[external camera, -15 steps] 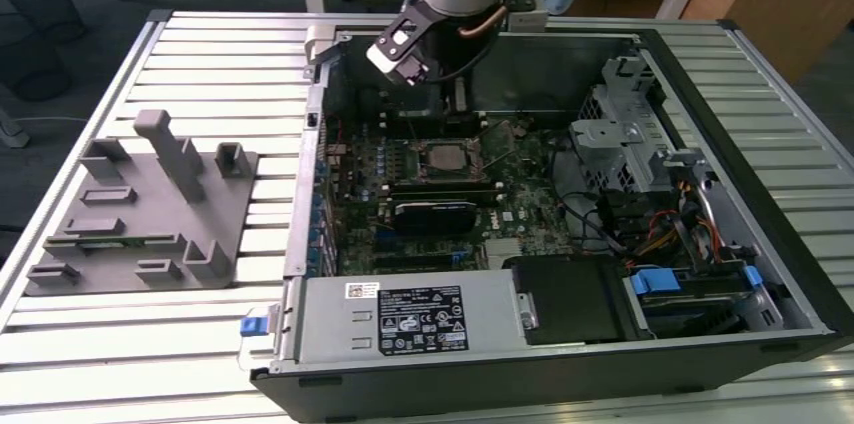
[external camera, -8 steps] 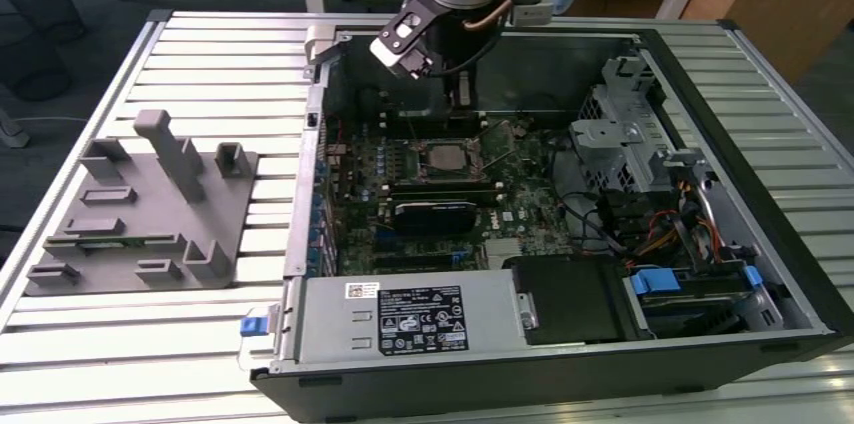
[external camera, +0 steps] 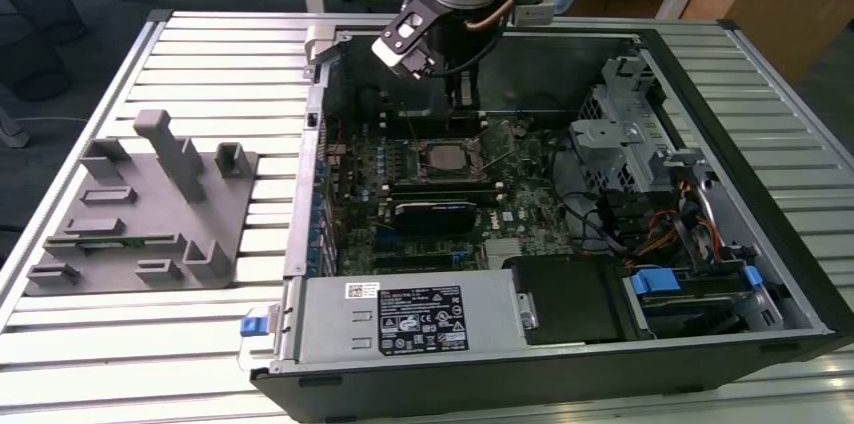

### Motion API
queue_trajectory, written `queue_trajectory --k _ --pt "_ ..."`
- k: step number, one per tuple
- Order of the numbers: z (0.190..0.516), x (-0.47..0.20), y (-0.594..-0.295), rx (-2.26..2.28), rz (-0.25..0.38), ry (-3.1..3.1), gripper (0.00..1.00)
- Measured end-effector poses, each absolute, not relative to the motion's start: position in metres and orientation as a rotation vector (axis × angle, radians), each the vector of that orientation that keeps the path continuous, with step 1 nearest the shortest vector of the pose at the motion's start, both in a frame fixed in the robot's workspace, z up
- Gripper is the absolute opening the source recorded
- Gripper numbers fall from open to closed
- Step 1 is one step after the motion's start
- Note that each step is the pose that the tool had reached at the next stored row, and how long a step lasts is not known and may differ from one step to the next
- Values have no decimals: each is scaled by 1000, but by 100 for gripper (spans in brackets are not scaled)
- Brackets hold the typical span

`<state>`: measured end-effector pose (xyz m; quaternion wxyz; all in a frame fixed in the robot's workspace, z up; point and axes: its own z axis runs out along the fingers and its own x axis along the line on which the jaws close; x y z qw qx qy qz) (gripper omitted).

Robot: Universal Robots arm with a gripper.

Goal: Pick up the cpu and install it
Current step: 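Close the cpu cover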

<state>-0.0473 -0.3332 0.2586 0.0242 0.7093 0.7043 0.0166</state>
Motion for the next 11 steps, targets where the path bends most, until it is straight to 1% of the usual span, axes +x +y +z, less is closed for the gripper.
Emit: queue_trajectory --k 11 --pt "259 -42 -333 2194 51 2179 11"
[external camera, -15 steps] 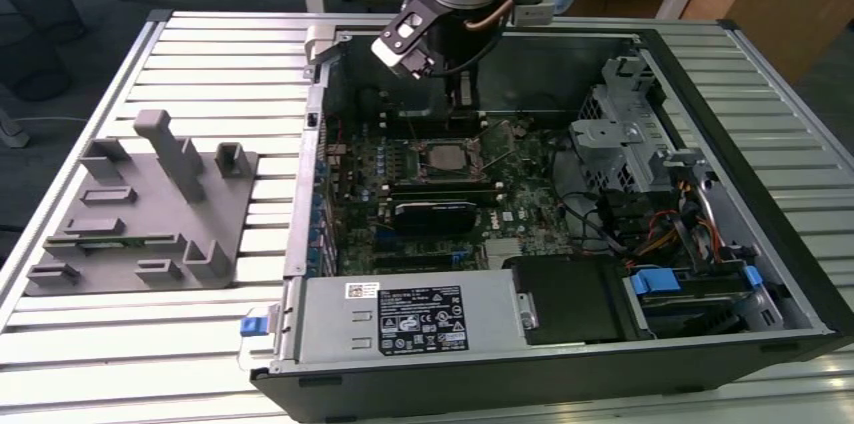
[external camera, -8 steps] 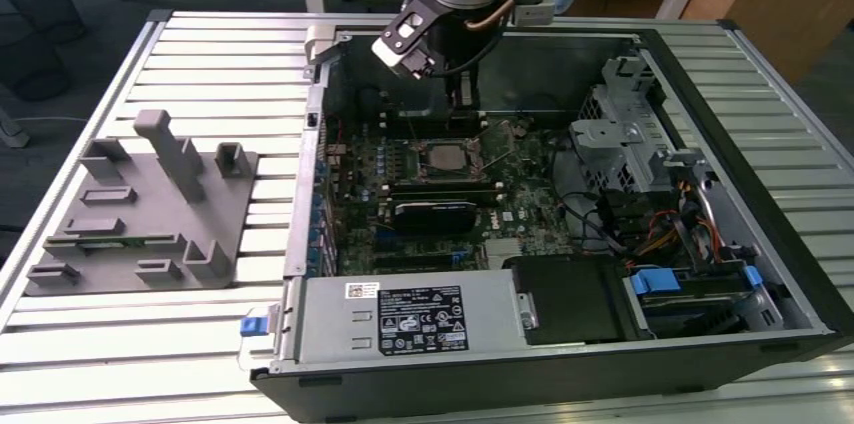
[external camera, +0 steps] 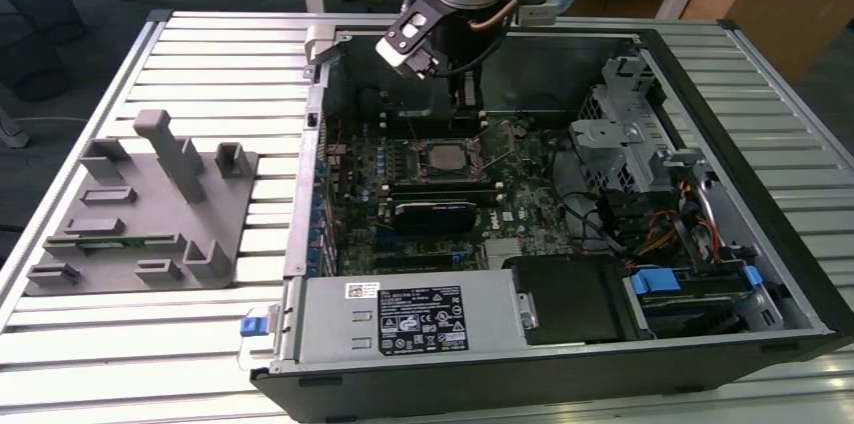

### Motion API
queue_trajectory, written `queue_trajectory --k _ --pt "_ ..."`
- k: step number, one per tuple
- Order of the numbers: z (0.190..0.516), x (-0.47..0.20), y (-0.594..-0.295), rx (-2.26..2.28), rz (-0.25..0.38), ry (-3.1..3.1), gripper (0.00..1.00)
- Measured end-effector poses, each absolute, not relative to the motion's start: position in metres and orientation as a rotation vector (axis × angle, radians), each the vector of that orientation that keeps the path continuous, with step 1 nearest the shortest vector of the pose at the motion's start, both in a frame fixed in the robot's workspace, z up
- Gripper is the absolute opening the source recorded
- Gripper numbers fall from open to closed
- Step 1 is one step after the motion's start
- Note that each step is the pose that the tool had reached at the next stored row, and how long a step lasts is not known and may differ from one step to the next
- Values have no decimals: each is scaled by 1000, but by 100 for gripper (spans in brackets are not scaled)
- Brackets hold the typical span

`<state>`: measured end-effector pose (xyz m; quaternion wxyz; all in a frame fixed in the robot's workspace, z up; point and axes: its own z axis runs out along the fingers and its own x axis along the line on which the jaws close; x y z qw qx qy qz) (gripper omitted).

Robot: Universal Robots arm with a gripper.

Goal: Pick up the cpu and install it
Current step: 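Close the cpu cover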

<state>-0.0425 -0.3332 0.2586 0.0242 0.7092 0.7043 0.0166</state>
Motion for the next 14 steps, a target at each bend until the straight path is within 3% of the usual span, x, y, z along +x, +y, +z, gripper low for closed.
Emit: queue_trajectory --k 14 --pt "259 -30 -333 2194 51 2179 11"
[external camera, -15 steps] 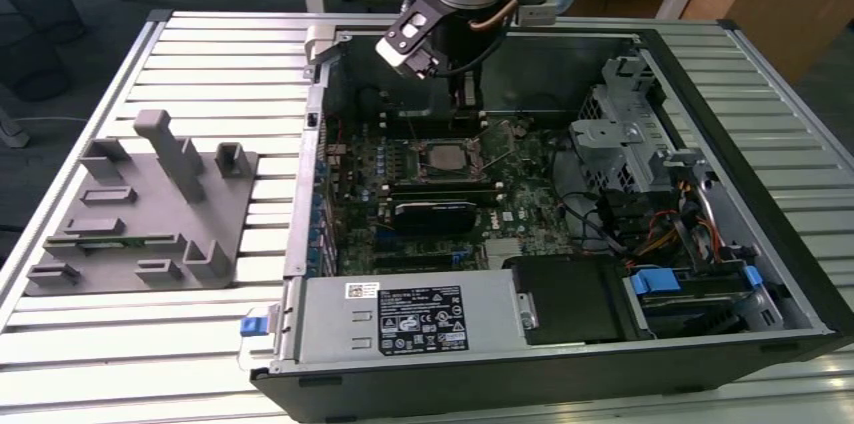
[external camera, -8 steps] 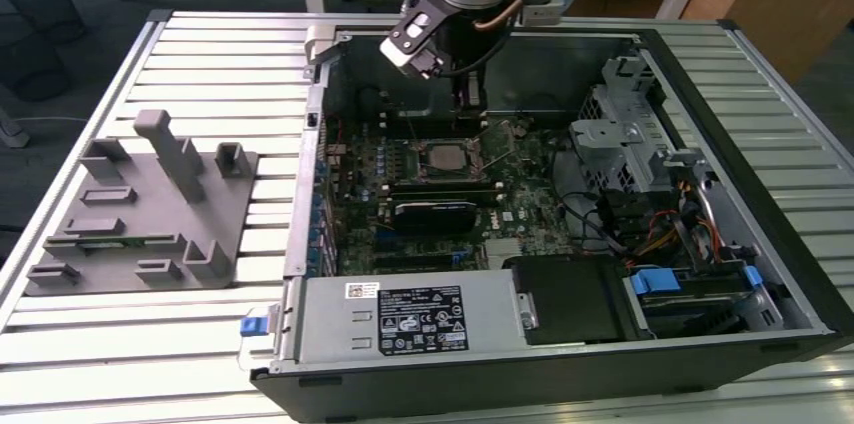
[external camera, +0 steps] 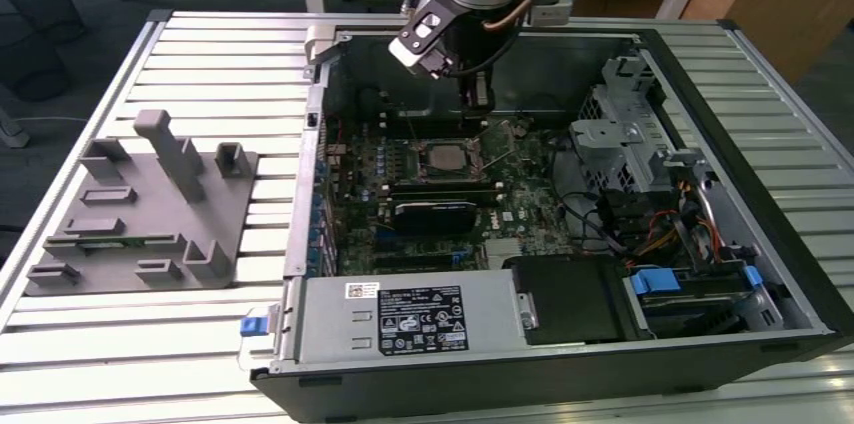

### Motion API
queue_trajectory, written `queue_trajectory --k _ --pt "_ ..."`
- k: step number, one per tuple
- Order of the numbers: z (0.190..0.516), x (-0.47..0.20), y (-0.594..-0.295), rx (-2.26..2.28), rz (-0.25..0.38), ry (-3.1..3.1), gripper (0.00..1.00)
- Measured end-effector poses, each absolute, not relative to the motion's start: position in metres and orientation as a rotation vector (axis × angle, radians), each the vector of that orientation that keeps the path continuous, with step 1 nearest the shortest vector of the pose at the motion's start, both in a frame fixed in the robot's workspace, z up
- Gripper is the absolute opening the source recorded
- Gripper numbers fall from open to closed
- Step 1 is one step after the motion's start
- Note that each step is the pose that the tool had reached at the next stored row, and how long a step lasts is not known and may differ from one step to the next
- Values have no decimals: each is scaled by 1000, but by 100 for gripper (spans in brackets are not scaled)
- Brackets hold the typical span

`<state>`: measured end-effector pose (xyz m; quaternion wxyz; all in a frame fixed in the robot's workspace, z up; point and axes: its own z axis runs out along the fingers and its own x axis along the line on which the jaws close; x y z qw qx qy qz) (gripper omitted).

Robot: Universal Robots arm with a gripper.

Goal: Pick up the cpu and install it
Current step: 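Close the cpu cover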

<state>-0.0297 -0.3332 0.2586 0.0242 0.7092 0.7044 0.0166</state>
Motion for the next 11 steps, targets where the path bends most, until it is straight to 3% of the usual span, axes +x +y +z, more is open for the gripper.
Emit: queue_trajectory --k 11 --pt "259 -7 -333 2195 51 2179 11"
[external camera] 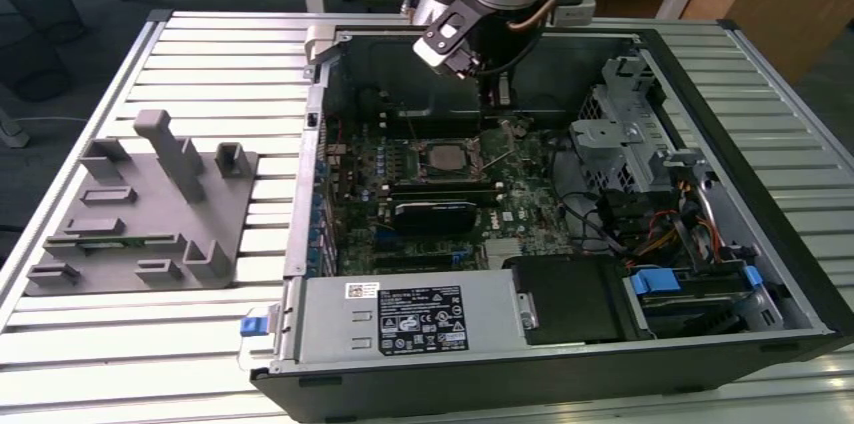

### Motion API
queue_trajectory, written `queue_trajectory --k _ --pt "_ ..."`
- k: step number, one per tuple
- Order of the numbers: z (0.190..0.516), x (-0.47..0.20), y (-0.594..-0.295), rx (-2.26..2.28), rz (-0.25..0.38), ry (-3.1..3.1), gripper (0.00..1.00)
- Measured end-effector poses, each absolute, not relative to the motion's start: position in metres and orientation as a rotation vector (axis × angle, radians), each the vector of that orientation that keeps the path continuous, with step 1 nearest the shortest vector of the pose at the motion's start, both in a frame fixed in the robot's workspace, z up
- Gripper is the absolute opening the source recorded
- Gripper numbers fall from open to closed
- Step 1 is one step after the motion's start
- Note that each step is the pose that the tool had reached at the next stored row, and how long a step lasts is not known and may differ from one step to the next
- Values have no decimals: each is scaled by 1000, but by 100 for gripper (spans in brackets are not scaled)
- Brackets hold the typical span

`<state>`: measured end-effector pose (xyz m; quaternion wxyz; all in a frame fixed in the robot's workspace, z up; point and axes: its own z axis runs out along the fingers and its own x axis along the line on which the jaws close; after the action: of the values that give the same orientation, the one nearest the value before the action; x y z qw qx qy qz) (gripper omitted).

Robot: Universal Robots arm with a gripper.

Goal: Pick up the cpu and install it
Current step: 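Close the cpu cover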

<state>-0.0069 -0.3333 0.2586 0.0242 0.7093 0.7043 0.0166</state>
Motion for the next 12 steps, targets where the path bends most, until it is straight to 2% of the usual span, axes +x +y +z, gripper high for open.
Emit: queue_trajectory --k 12 --pt "259 18 -333 2195 51 2179 11"
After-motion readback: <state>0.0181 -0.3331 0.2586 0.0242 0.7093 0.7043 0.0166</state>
